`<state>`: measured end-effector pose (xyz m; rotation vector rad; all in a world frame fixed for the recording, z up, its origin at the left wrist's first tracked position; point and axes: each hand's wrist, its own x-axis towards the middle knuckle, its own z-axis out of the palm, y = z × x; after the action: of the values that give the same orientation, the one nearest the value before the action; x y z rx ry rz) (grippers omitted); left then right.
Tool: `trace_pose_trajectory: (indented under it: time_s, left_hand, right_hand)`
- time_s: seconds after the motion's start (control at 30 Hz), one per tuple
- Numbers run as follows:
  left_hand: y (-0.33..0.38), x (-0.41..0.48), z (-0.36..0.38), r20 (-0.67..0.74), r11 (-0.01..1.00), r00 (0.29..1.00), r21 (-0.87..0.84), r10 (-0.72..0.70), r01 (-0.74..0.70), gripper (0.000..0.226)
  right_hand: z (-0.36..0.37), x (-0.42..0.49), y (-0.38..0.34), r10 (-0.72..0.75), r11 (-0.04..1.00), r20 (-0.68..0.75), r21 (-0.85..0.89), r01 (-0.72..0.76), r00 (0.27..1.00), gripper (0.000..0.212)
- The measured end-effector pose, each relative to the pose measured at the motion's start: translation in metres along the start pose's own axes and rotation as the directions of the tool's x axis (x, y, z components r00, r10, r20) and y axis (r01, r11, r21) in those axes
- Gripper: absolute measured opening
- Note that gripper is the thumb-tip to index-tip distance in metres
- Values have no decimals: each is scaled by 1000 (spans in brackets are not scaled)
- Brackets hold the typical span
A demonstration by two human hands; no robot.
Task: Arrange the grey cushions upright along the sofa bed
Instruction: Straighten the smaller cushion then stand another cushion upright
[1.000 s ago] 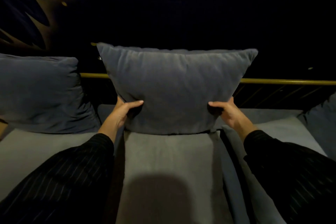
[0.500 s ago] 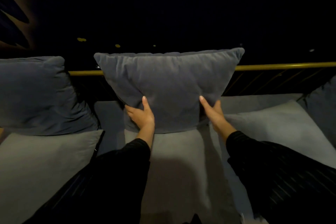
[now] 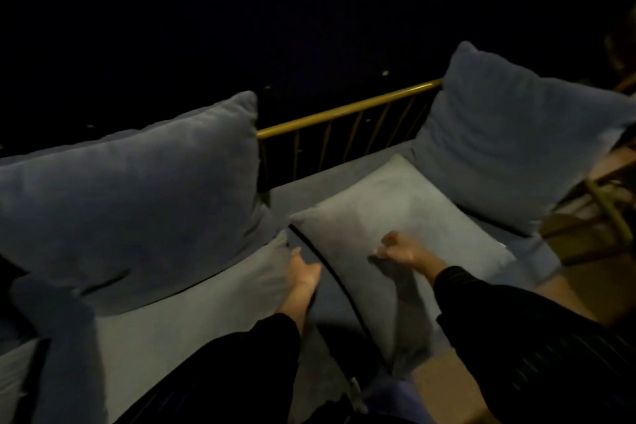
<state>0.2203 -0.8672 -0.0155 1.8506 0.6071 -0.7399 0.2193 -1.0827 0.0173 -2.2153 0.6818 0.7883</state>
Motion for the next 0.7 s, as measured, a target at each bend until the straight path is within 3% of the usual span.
trace_pose_trajectory:
  time_s: [0.17,0.27,0.37,0.5,0.57,0.7]
  left_hand:
    - [50,9,92,46,998,999,50,22,-24,71]
    - [67,20,131,-99,996,994,65,-54,61,77]
    - [77,26,155,-252,974,962,171,-103,149,84]
    - [95,45,172,-238,967,971,240,-30,89,85]
    - [102,54,178,-240,972,970,218,-33,87,87]
    - [90,55,192,-404,983,912,126,-72,134,105]
  right_hand:
    - [-106,41,83,120,977,-170,197,-86,978,61]
    - [-147,75,111,105,973,-144,220,-71,984,71]
    - [-164,106,135,112,975,-101,206,-89,989,69]
    - [-160,127,185,173,981,-63,105,-165,983,80]
    - [-157,127,201,140,988,-37,66,-137,989,88]
    - [-162,145,216,105,990,50,93,-110,993,106]
